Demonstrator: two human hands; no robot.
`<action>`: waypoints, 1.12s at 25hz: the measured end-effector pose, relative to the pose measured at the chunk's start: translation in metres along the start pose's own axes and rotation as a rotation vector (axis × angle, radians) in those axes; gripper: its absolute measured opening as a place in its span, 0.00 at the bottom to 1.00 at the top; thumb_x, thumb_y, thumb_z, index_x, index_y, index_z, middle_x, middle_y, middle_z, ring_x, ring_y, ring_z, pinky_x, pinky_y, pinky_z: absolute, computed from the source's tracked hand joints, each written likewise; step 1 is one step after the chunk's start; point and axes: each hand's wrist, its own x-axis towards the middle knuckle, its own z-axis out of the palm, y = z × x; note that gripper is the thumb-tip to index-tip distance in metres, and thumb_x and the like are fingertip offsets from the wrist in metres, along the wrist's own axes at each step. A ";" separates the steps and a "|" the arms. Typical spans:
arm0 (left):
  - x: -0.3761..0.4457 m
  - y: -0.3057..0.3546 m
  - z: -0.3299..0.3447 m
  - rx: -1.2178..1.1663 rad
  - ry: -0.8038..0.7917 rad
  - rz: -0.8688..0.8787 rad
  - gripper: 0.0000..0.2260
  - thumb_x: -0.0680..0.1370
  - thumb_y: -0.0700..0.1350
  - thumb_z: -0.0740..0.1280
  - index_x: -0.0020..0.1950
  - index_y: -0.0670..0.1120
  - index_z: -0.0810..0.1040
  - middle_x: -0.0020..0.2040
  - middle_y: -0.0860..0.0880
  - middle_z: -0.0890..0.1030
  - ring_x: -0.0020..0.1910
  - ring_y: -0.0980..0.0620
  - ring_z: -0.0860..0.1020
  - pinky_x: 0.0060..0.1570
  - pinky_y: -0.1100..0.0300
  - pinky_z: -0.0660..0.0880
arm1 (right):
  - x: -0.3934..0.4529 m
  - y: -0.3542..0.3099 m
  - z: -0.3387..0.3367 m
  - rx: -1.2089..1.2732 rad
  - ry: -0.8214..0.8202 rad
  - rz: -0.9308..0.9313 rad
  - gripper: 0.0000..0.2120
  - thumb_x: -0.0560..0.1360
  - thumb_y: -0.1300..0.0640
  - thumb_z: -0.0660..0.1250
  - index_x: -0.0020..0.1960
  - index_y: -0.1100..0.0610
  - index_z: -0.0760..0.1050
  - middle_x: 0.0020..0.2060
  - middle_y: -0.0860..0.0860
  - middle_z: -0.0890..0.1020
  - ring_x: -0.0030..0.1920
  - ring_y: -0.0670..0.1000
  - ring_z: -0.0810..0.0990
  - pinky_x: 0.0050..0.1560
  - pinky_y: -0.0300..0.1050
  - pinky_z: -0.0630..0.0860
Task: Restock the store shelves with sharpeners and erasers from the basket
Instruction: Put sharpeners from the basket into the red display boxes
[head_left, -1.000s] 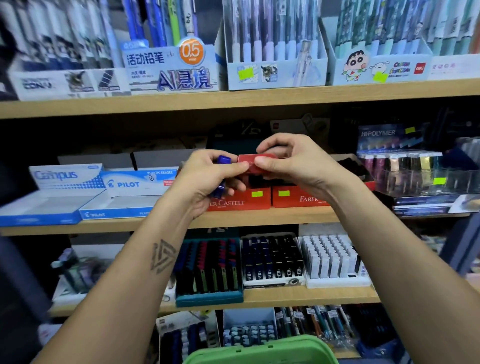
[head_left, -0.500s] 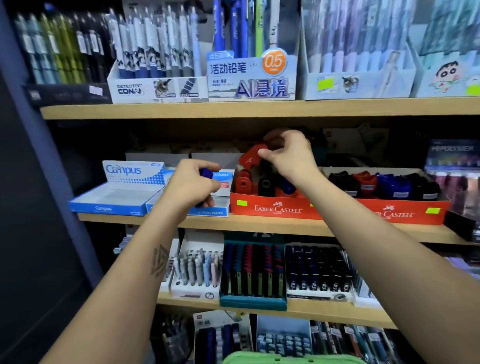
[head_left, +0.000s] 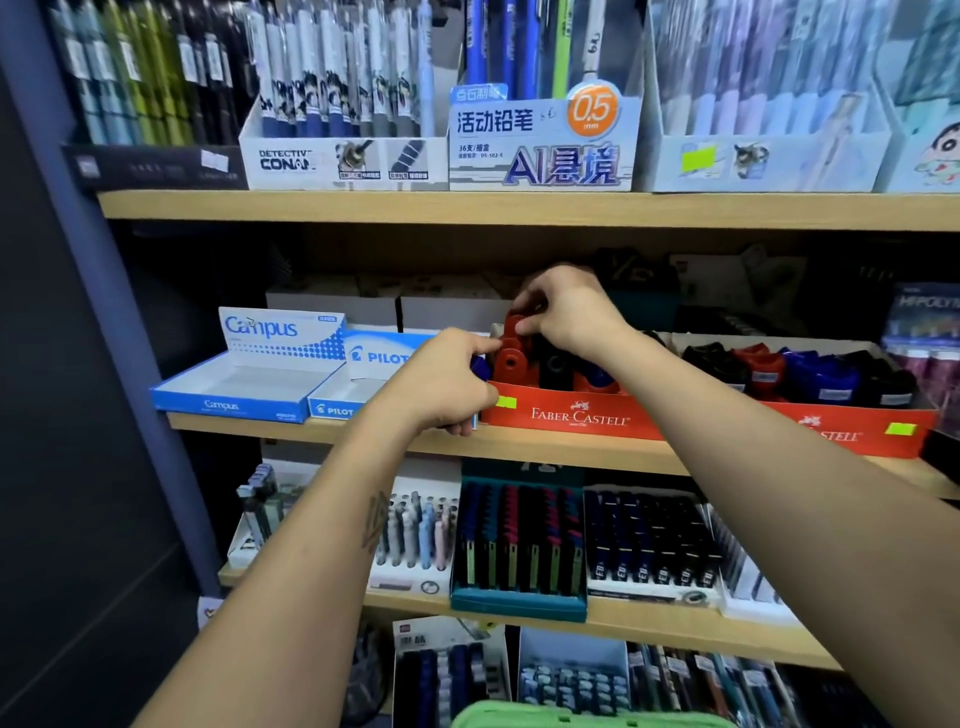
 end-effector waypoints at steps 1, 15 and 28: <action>0.000 0.000 0.000 0.001 0.000 -0.004 0.31 0.76 0.32 0.63 0.78 0.50 0.65 0.32 0.47 0.77 0.20 0.55 0.76 0.21 0.64 0.71 | 0.000 0.000 0.000 0.002 -0.005 -0.002 0.10 0.71 0.55 0.78 0.51 0.52 0.84 0.53 0.50 0.83 0.54 0.50 0.80 0.55 0.41 0.75; 0.003 0.000 0.001 -0.139 0.174 0.020 0.27 0.75 0.36 0.68 0.73 0.49 0.71 0.48 0.43 0.83 0.26 0.52 0.79 0.25 0.60 0.76 | -0.015 -0.017 -0.012 -0.141 -0.166 -0.059 0.16 0.77 0.64 0.65 0.58 0.51 0.84 0.61 0.52 0.82 0.61 0.54 0.79 0.63 0.48 0.77; 0.007 0.040 0.043 -0.552 -0.057 0.200 0.47 0.65 0.36 0.79 0.79 0.54 0.59 0.60 0.45 0.78 0.53 0.49 0.83 0.52 0.53 0.81 | -0.085 0.047 -0.068 0.879 -0.191 0.008 0.09 0.72 0.69 0.73 0.52 0.61 0.84 0.46 0.60 0.86 0.47 0.57 0.86 0.53 0.52 0.81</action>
